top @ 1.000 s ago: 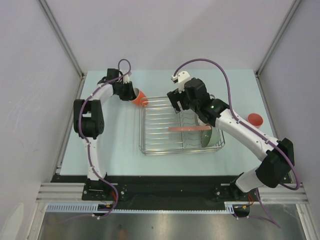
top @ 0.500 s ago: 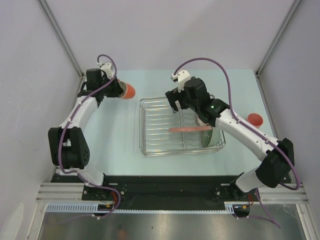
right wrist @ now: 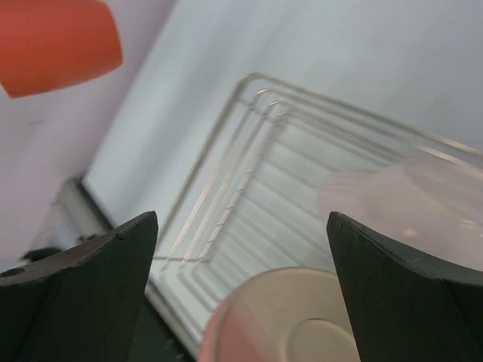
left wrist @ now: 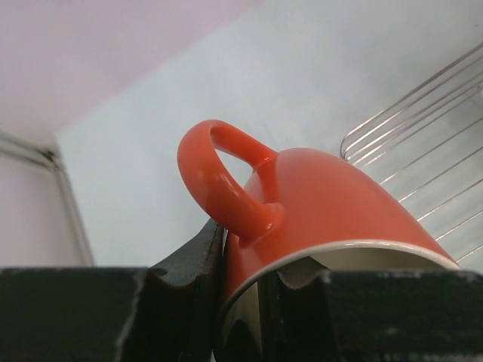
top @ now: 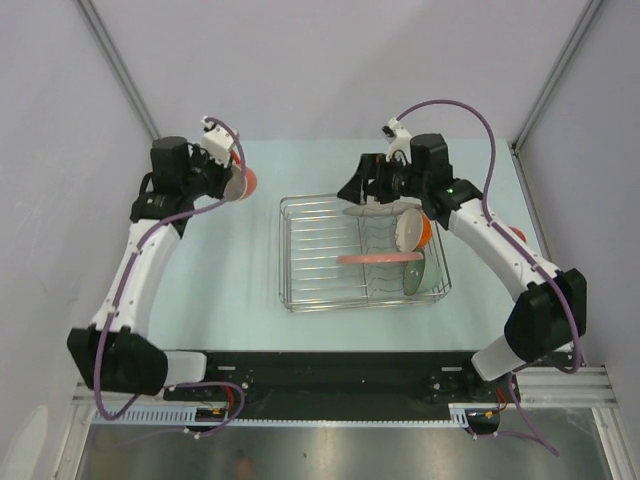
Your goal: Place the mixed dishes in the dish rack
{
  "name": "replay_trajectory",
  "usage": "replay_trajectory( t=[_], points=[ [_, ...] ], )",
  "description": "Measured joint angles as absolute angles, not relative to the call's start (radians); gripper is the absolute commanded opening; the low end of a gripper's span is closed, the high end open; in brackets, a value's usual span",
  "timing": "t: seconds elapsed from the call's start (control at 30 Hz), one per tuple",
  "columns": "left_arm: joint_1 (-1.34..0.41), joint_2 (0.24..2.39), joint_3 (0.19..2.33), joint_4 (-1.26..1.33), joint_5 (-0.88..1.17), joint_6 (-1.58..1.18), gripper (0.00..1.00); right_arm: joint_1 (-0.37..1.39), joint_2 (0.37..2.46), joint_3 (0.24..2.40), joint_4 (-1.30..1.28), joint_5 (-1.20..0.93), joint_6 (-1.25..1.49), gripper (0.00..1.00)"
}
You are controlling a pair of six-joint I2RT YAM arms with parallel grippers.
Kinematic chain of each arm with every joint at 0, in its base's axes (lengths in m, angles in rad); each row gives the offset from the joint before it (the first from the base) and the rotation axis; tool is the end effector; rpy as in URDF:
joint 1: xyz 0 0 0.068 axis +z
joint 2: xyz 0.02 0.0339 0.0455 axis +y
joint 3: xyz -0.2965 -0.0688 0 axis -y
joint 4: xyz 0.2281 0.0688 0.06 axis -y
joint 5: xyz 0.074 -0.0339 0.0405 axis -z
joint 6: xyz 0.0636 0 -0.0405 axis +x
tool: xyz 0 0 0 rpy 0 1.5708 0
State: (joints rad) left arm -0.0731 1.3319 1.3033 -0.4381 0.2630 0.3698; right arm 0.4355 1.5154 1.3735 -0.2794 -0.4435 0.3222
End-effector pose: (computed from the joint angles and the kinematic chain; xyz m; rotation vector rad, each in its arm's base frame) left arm 0.2985 -0.0384 0.3941 0.6026 1.9293 -0.0801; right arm 0.3129 0.1757 0.3829 -0.4146 2.0279 0.9196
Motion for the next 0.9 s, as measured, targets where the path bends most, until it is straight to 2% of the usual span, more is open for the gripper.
replay_trajectory(
  t=[0.13, 0.23, 0.37, 0.63, 0.9],
  points=[
    [-0.154, 1.214, 1.303, -0.405, 0.246, 0.517, 0.0, 0.439, 1.596, 1.374, -0.164, -0.709, 0.501, 1.0],
    [-0.265, 1.169, 1.291, -0.348, 0.216, 0.654, 0.0, 0.449, 1.687, 1.373, 0.032, -0.882, 0.714, 1.0],
    [-0.393, 1.098, 1.183, -0.229, 0.204, 0.867, 0.0, 0.453, 1.761, 1.364, 0.304, -1.002, 0.984, 1.0],
    [-0.437, 0.986, 0.922, 0.01, 0.221, 1.227, 0.0, 0.454, 1.765, 1.341, 0.698, -1.083, 1.362, 1.0],
    [-0.437, 0.97, 0.743, 0.229, 0.329, 1.526, 0.0, 0.53, 1.76, 1.292, 0.706, -1.086, 1.441, 1.0]
  ],
)
